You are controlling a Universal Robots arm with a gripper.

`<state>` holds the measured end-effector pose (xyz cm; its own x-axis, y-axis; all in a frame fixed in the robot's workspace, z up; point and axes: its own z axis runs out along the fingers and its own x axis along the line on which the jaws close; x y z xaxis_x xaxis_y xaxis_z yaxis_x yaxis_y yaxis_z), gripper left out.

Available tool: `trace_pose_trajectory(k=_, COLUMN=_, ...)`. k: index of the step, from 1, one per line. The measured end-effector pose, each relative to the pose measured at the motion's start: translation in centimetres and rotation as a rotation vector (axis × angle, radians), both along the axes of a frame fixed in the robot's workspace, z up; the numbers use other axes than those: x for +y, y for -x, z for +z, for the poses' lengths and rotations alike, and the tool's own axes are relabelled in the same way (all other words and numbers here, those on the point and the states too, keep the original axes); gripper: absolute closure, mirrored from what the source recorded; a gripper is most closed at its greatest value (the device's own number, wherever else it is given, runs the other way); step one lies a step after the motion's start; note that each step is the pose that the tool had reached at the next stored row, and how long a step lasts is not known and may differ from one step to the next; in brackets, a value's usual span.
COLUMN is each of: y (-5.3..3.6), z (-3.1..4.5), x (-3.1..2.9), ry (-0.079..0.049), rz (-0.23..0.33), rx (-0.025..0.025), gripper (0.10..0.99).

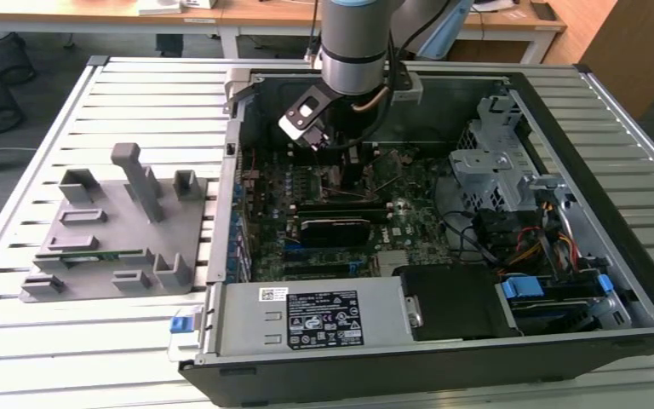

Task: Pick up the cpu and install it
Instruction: 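Place the cpu into insertion slot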

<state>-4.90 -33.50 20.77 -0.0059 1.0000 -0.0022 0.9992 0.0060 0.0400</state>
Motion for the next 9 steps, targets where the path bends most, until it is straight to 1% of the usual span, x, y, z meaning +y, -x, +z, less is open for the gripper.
trace_pose_trajectory(k=5, y=-0.07, z=-0.18, x=0.00, ry=0.000, rz=-0.001, rx=0.0000, gripper=0.557)
trace_pose_trajectory(k=9, y=-0.07, z=-0.47, x=0.00, ry=0.000, rz=-0.001, rx=0.0000, gripper=0.557)
